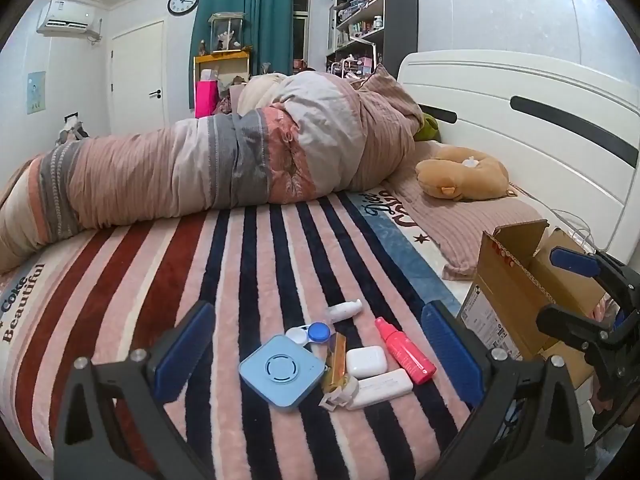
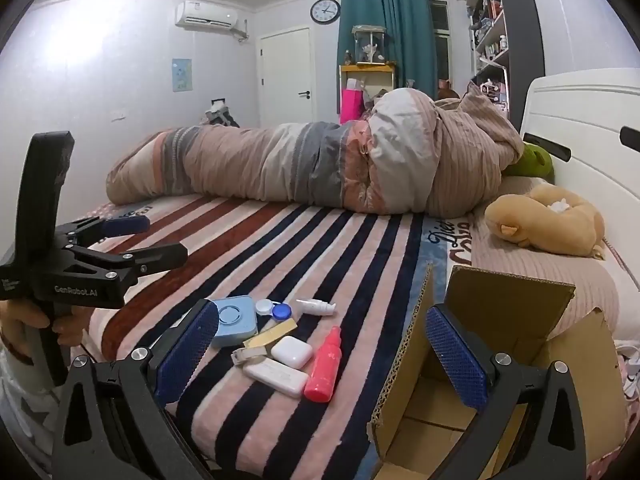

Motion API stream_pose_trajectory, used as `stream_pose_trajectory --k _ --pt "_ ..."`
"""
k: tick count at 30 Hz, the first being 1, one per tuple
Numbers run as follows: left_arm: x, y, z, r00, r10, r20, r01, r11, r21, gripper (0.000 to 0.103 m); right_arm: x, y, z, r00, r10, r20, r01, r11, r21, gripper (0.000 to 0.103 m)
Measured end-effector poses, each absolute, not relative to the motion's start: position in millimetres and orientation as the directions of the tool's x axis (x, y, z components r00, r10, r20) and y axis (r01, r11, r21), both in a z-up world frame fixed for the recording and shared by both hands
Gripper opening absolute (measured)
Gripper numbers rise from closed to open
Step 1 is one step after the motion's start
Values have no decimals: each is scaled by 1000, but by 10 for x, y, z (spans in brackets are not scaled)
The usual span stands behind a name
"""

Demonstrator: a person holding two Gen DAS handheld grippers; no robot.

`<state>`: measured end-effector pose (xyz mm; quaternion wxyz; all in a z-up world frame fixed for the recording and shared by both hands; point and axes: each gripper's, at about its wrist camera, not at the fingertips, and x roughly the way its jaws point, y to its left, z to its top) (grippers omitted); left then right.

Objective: Organize rigid objects

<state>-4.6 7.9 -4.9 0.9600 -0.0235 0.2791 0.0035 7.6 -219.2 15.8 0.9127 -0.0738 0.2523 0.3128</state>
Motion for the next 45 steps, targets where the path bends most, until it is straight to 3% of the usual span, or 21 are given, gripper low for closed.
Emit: stream_pose_trajectory --k 45 --pt "-108 85 -7 849 -31 -527 -4 998 -66 102 -26 -2177 234 660 547 -515 -620 783 37 103"
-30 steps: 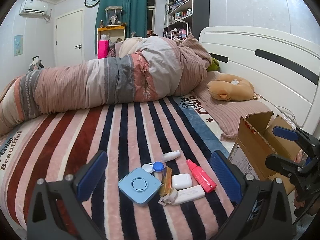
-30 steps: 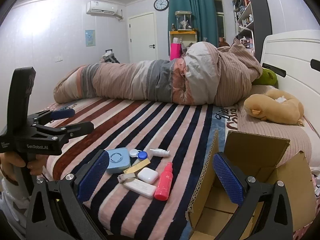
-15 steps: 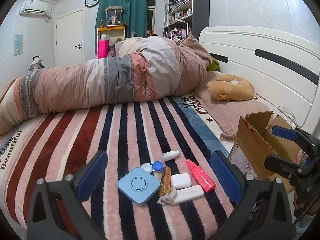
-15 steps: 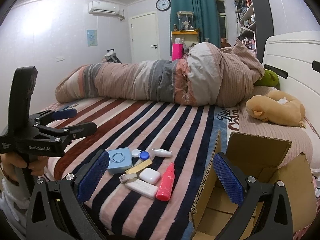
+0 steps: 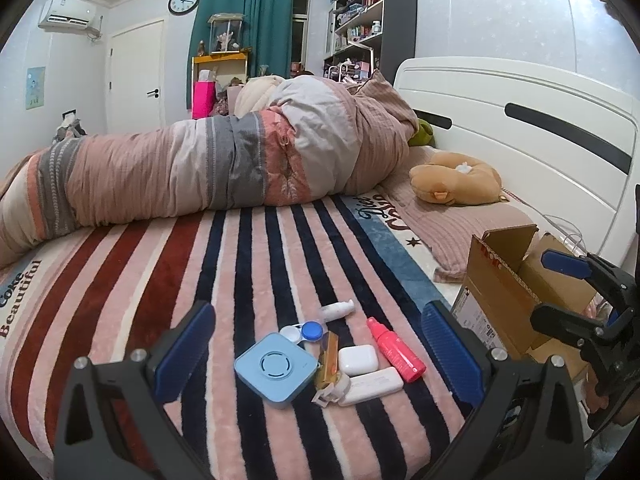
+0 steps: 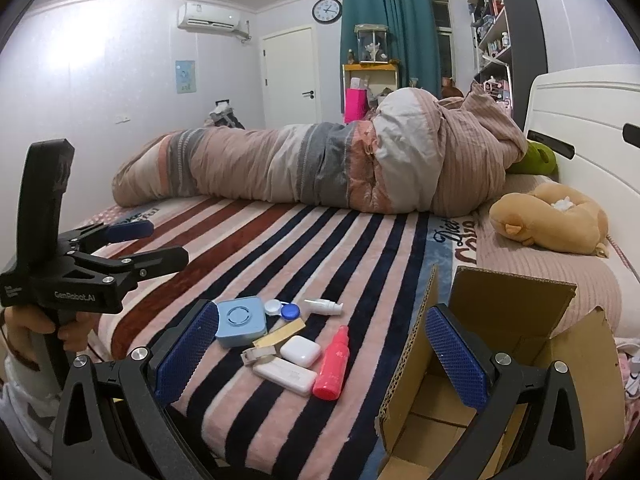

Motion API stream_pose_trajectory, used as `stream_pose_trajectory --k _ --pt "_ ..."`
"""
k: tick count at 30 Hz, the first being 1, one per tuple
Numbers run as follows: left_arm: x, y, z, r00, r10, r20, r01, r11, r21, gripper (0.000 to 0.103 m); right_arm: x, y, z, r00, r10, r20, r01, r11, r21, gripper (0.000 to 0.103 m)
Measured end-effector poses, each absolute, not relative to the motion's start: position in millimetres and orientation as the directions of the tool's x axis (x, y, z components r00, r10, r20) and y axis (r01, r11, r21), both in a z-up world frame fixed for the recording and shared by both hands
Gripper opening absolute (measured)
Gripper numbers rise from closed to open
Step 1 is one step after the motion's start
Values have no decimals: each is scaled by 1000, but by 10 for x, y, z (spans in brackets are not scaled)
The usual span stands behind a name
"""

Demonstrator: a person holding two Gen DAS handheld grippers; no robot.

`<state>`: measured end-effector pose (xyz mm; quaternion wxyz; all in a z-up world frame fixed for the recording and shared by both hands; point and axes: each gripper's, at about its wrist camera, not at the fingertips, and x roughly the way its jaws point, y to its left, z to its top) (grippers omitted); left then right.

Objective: Organize rigid objects

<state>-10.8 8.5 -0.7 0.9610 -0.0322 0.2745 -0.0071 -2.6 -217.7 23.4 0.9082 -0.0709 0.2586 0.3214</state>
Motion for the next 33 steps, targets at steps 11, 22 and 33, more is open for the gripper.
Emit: stream_pose_trajectory --k 11,22,33 --pt "-185 241 -34 851 -57 -523 9 996 -93 102 -83 -2117 235 672 512 -535 -606 795 0 103" --pt "-142 572 -65 863 -71 -500 33 996 -85 102 -177 -1610 305 677 494 -545 -642 759 -108 95" --pt "216 1080 -616 804 -108 -585 24 988 -150 102 548 -1019 -915 550 268 -791 -573 811 -123 43"
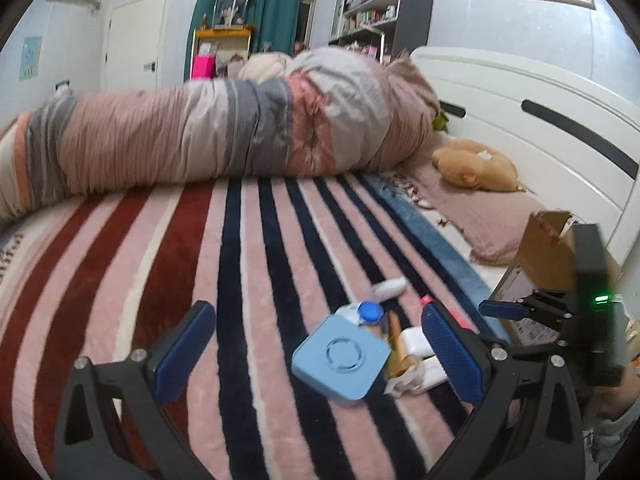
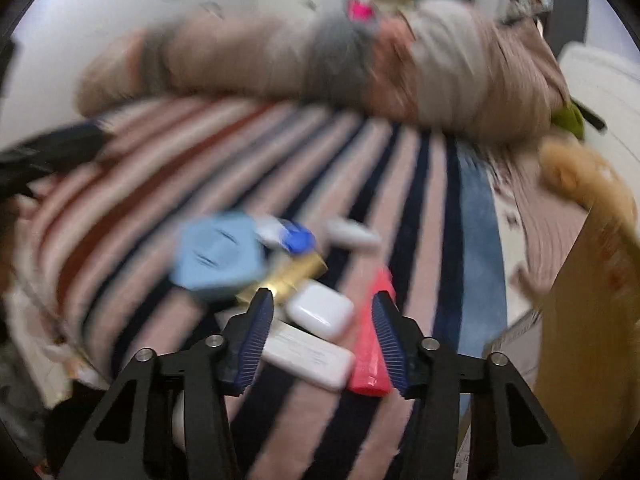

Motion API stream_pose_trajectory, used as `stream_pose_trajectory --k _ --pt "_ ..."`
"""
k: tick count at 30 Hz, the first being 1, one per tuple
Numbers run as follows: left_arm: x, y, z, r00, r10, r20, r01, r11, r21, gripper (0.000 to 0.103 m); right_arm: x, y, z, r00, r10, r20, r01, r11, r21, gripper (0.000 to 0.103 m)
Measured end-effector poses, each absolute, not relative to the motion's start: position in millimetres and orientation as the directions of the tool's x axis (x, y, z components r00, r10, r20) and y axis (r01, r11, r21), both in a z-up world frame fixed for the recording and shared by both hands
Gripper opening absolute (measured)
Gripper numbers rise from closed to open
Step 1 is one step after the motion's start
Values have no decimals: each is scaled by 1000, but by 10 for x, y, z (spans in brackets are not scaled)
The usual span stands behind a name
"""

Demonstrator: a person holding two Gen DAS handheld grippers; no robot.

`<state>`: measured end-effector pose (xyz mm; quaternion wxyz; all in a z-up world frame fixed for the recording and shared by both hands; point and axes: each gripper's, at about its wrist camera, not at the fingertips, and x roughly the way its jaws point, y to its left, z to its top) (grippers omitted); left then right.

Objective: Organize rigid objects
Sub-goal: 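Grasp the pink spray bottle with the right gripper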

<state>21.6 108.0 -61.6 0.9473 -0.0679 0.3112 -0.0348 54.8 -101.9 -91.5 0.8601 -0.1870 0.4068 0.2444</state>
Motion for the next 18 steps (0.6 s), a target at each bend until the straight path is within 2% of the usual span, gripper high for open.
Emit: stream_pose_trajectory --k 3,7,10,14,18 --pt "300 1134 -807 774 -149 -616 44 982 -183 102 721 -1064 -1218 535 167 -828 -525 834 -171 43" --pt "352 1066 -958 760 -128 -637 49 989 -140 102 895 -1152 -1415 503 105 -858 -486 855 -181 42" --pt "387 1048 -986 749 -188 -636 85 978 -189 102 983 -1185 -1476 478 113 -871 -478 865 -151 39" --pt "388 984 -939 752 -202 -628 101 976 -192 102 1051 -1180 -1553 454 119 -883 -493 859 -137 27" --pt "343 897 -827 735 -296 -610 174 952 -253 102 907 -1152 -1400 517 174 -838 -512 847 -140 26"
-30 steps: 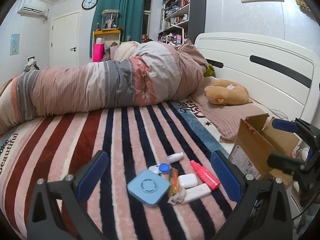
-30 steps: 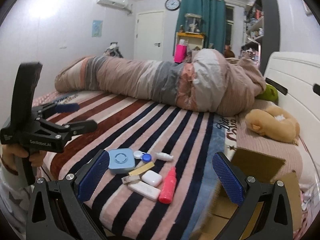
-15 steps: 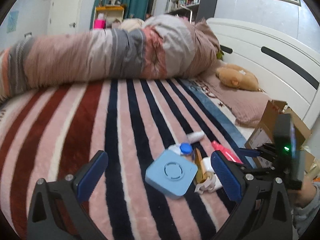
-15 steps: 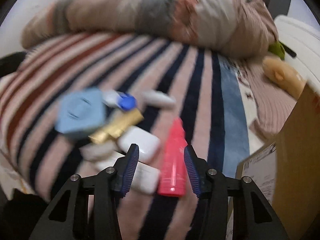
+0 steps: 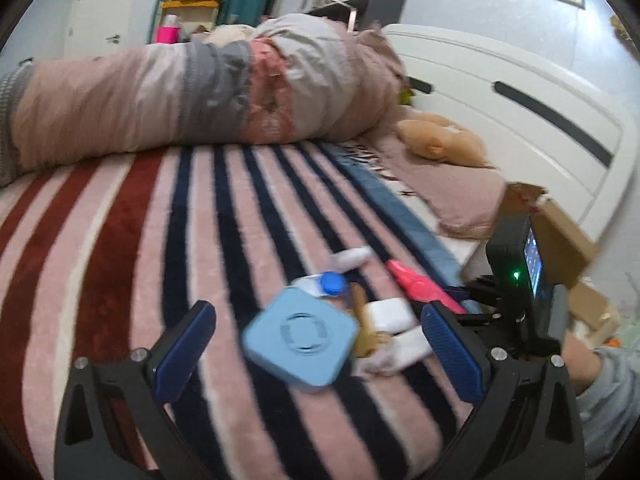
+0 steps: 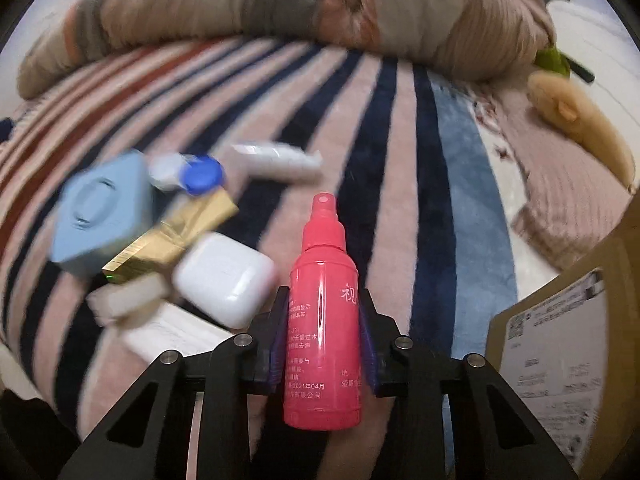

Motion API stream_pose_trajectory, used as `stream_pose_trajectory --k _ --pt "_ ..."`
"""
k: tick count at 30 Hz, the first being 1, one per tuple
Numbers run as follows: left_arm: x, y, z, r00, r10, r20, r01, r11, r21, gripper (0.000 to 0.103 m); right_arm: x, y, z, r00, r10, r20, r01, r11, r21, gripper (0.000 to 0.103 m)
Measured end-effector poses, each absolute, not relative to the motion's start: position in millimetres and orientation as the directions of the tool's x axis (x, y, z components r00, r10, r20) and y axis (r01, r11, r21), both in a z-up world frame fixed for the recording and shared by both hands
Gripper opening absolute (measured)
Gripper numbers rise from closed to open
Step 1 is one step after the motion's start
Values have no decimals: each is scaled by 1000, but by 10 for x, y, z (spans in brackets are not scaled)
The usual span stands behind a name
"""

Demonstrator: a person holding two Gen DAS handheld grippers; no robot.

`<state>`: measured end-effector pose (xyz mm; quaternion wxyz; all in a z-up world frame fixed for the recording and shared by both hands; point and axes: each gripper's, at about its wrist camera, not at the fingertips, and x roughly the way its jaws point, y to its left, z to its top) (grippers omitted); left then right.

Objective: Organize rigid objects
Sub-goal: 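Grasp the pink spray bottle with the right gripper, then carry the pink bottle into the cardboard box and open the right gripper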

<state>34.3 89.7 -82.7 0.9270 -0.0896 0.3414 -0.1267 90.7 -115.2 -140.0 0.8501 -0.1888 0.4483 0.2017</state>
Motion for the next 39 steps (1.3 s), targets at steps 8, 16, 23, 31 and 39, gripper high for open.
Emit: stream_pose_trajectory --k 8,16,23,31,39 --pt "274 392 -244 674 -524 -520 401 851 -337 95 210 -1172 -453 558 518 -648 -676 737 8 26" --pt "386 -313 238 602 -652 -461 541 757 -366 43 -208 -1596 213 608 636 -474 -714 699 22 26" --pt "661 -1185 478 555 -677 -483 618 724 -306 36 -133 -2360 373 674 601 -430 -646 761 52 26" --pt "1065 -2083 255 465 -573 -675 605 762 -230 36 270 -2945 136 666 498 -556 -548 832 89 26" --pt "1135 -2193 28 492 -451 -745 569 814 -117 48 439 -3079 -188 621 428 -657 -490 866 101 32"
